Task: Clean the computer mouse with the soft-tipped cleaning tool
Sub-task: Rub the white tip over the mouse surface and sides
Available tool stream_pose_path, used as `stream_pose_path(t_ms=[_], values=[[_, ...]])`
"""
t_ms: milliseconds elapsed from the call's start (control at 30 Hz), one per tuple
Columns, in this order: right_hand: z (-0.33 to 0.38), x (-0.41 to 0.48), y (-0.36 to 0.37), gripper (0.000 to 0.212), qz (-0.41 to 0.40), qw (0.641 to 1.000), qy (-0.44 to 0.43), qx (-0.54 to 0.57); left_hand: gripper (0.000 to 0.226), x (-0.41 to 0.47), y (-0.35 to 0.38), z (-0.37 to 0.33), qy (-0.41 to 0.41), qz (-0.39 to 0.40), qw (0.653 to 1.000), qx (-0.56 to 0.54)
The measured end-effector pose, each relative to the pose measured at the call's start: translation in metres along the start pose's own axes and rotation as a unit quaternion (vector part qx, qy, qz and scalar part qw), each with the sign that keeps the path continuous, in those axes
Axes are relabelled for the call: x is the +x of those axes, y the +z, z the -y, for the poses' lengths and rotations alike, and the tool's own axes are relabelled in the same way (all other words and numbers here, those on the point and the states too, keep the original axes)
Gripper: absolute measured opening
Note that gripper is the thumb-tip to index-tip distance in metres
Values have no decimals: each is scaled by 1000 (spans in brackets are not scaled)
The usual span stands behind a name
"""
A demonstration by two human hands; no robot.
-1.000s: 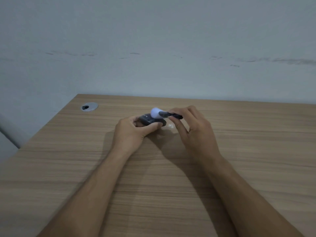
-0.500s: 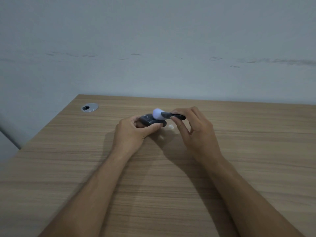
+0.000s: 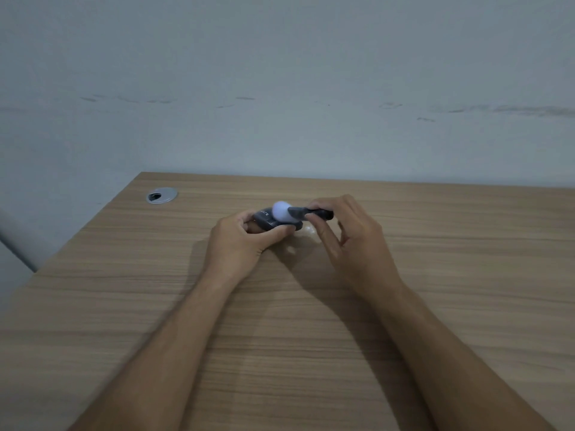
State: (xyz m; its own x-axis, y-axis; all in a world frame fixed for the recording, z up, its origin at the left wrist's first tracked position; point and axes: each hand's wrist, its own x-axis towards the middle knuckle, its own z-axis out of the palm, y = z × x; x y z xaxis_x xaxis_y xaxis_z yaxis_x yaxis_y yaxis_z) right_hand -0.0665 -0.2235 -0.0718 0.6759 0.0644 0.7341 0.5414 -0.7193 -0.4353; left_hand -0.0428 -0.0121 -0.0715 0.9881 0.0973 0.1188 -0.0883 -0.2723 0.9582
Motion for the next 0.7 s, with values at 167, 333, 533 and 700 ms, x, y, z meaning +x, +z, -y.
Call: stream_pose_path(t_ms=[167,333,533,700], values=[[-9,0,4,18,14,1000,12,-2,41,0,-3,-1,-13,7,999,-49],[-13,-1,-3,16,-21,996,81,6,42,1,-3,0,-40,3,995,-93],[-12,-2,5,18,-10,995,100,7,40,4,0,5,-56,-4,990,-132],[-2,-3,3,16,-40,998,55,7,43,6,1,7,-66,3,987,-147]])
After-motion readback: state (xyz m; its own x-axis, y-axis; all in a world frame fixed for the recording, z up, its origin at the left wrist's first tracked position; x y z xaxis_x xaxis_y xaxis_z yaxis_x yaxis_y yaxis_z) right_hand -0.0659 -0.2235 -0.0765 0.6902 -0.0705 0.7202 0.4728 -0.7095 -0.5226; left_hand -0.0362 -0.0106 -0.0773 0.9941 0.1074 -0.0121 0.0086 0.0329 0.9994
